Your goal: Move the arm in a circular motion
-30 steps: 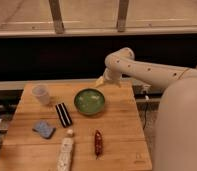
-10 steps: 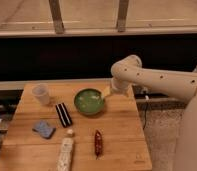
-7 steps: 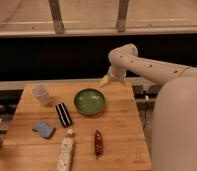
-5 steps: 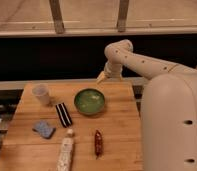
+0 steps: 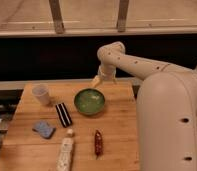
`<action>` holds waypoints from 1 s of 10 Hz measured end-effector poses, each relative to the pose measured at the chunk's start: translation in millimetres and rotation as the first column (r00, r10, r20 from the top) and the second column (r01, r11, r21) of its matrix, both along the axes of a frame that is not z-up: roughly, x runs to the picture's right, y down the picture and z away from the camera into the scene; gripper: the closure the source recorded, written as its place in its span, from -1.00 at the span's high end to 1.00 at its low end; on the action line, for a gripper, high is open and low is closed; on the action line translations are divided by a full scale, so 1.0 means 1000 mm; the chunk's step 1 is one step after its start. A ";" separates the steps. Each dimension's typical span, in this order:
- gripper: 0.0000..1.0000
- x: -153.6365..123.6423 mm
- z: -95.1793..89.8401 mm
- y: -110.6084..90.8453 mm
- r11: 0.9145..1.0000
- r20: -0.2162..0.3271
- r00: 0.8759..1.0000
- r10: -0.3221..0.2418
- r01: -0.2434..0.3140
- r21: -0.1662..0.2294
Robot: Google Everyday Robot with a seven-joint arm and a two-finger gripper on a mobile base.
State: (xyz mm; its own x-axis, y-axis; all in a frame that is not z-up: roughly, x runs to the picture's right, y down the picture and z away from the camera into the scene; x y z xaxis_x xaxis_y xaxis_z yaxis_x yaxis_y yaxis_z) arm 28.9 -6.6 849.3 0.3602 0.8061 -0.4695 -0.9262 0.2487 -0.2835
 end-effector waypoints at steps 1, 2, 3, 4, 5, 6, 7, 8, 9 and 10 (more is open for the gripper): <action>0.60 -0.013 -0.011 0.013 1.000 0.026 0.999 -0.024 0.024 -0.006; 0.60 -0.025 -0.026 0.031 0.999 0.056 0.997 -0.050 0.051 -0.016; 0.60 -0.035 -0.043 0.051 0.996 0.085 0.993 -0.080 0.082 -0.022; 0.60 -0.043 -0.056 0.065 0.994 0.107 0.989 -0.102 0.105 -0.024; 0.60 -0.055 -0.075 0.086 0.990 0.138 0.982 -0.132 0.136 -0.025; 0.60 -0.058 -0.089 0.101 0.988 0.148 0.978 -0.144 0.149 -0.026; 0.60 -0.058 -0.100 0.114 0.989 0.142 0.980 -0.140 0.145 -0.027; 0.60 -0.060 -0.107 0.123 0.990 0.138 0.981 -0.135 0.140 -0.031; 0.60 -0.054 -0.114 0.131 0.992 0.118 0.986 -0.116 0.121 -0.032; 0.60 -0.044 -0.117 0.134 0.995 0.093 0.991 -0.095 0.098 -0.032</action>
State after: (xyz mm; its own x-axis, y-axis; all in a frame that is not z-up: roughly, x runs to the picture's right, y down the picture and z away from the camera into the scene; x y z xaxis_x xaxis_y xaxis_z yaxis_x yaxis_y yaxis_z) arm -15.5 127.8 732.7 0.4781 0.7487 -0.4592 -0.8681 0.3235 -0.3765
